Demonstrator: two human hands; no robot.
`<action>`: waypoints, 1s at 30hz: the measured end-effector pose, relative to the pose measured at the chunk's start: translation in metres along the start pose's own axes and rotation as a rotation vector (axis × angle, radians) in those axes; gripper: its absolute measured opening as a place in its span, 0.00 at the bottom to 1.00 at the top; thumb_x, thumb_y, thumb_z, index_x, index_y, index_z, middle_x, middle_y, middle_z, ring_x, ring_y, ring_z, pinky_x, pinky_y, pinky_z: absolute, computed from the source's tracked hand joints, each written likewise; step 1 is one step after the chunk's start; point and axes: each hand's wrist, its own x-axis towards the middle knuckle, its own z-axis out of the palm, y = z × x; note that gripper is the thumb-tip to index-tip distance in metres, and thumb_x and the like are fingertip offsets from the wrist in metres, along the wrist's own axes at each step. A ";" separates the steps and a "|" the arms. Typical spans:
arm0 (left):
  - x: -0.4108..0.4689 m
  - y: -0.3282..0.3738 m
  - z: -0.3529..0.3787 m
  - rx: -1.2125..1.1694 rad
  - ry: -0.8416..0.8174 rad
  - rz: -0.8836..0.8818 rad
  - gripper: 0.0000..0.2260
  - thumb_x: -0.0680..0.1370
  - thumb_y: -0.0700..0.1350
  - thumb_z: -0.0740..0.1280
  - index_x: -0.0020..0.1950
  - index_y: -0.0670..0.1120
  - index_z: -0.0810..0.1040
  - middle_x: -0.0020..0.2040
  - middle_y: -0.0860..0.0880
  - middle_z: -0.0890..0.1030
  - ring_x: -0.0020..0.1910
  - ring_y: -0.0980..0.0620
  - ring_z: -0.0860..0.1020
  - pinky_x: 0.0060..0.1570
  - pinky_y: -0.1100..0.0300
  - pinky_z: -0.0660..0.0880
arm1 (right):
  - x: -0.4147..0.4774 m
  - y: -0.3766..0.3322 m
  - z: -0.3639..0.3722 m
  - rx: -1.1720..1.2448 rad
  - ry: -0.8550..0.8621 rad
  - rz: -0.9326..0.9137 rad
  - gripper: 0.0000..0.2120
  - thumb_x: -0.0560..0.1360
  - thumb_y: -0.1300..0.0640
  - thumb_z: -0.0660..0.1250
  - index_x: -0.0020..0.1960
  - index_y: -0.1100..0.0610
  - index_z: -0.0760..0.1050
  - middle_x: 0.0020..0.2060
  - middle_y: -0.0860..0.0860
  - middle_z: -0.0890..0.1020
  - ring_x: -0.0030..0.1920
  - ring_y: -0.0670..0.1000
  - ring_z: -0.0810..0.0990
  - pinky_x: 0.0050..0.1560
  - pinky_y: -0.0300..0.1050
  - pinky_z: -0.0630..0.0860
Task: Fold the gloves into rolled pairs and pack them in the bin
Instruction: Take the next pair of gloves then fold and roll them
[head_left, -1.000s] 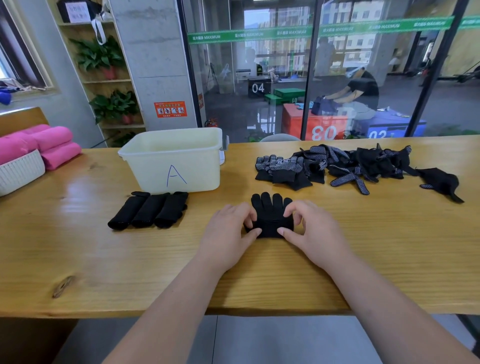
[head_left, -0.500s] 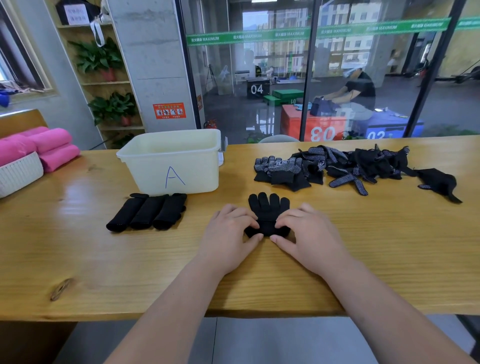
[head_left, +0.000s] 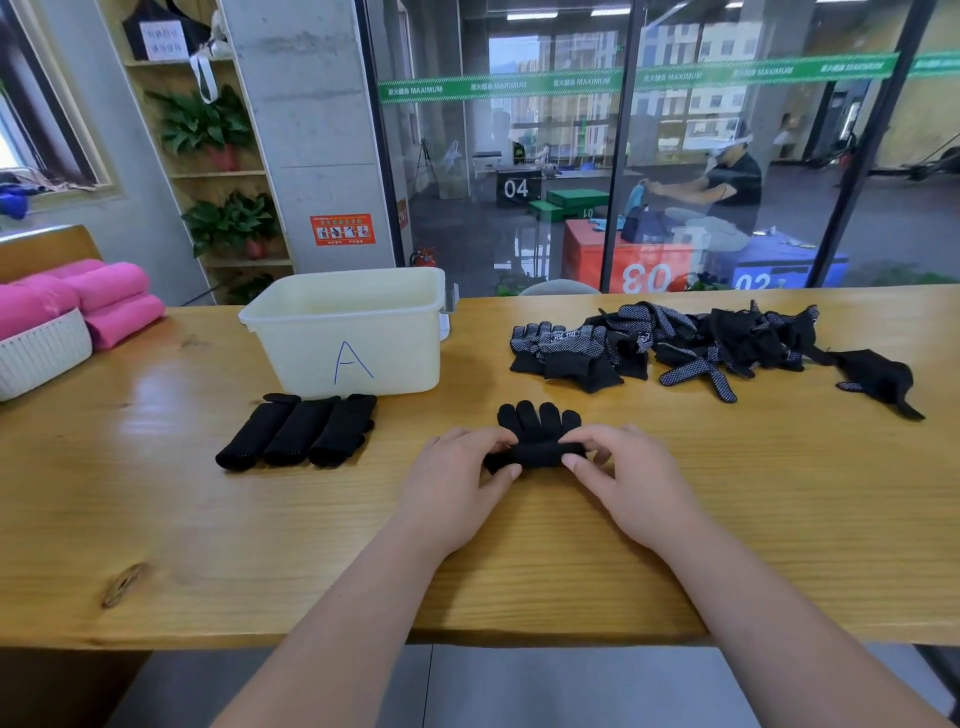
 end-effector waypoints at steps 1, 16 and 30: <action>0.000 -0.001 0.000 -0.042 -0.004 -0.020 0.14 0.82 0.56 0.69 0.68 0.61 0.78 0.53 0.64 0.77 0.55 0.61 0.74 0.60 0.60 0.72 | 0.001 0.002 0.000 0.071 -0.004 0.022 0.09 0.81 0.46 0.71 0.60 0.35 0.80 0.47 0.37 0.80 0.50 0.39 0.78 0.49 0.40 0.74; 0.003 -0.006 0.011 0.075 0.104 0.090 0.08 0.82 0.46 0.70 0.59 0.55 0.84 0.63 0.62 0.76 0.47 0.57 0.76 0.48 0.56 0.77 | 0.003 -0.004 0.012 -0.354 0.193 -0.170 0.09 0.78 0.55 0.73 0.55 0.43 0.85 0.53 0.37 0.79 0.51 0.44 0.75 0.42 0.38 0.74; 0.005 -0.010 0.012 0.111 0.029 0.090 0.15 0.79 0.58 0.71 0.63 0.55 0.83 0.64 0.63 0.78 0.63 0.59 0.72 0.65 0.56 0.73 | -0.001 -0.010 0.004 -0.352 -0.016 -0.126 0.20 0.77 0.45 0.66 0.69 0.41 0.78 0.59 0.35 0.81 0.56 0.44 0.72 0.57 0.46 0.75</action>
